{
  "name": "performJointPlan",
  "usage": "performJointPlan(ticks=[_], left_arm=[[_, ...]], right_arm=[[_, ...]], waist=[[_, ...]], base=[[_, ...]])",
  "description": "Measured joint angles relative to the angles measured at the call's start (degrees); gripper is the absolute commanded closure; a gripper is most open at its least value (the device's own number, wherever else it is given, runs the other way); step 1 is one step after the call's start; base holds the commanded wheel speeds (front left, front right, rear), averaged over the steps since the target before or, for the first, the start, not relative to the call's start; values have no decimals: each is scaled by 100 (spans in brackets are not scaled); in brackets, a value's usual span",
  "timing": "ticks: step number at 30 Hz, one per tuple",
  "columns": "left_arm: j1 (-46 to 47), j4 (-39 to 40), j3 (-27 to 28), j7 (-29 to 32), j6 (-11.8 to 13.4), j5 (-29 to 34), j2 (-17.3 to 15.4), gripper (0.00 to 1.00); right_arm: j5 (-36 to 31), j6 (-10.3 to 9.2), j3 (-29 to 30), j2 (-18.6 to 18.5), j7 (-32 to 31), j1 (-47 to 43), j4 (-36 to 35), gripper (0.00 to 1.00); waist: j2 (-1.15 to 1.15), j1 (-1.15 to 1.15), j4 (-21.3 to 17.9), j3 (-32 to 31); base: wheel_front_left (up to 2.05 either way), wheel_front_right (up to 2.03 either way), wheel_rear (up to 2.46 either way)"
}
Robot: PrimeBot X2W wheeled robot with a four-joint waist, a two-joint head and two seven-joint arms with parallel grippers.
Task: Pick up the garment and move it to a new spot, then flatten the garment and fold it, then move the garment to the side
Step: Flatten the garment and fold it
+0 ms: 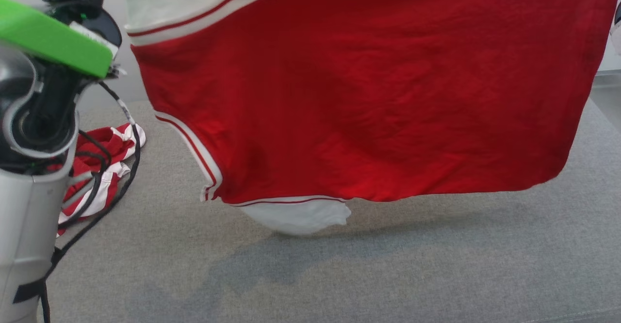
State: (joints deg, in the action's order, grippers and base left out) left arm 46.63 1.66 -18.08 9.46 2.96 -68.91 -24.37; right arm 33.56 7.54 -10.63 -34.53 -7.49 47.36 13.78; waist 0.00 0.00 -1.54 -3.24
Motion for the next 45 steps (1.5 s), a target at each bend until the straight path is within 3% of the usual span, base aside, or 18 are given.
performJointPlan(ticks=[8, 24, 30, 38, 42, 45], left_arm=[[953, -495, -80, 365, 66, 88, -22, 100], [1048, -514, -21, 396, 215, 55, 0, 100], [1475, -611, -64, 509, 305, 54, 58, 100], [3103, -1603, -354, 692, 104, 470, 224, 100], [4239, -2495, -502, 196, -309, 1016, 327, 100], [4865, -3203, -638, -498, -670, 1472, 472, 100]], right_arm=[[69, 0, -318, -211, -96, 516, 112, 100], [198, 0, -450, -344, -48, 559, 65, 100], [198, 0, -431, -174, -149, 921, 271, 100], [-196, -1, -461, 378, -283, 2462, 1141, 100], [-635, -1, -535, 692, -126, 3526, 1748, 100], [-1016, 0, -506, 987, 287, 4199, 2364, 100]], waist=[[0, 0, -17, 19], [0, 0, -95, 54], [0, 0, -107, 334], [0, 1, -122, 1239], [0, 1, -126, 1919], [0, 2, -133, 2451]], base=[[0, 0, 0], [0, 0, 0], [0, 0, 0], [0, 0, 0], [0, 0, 0], [0, 0, 0]])
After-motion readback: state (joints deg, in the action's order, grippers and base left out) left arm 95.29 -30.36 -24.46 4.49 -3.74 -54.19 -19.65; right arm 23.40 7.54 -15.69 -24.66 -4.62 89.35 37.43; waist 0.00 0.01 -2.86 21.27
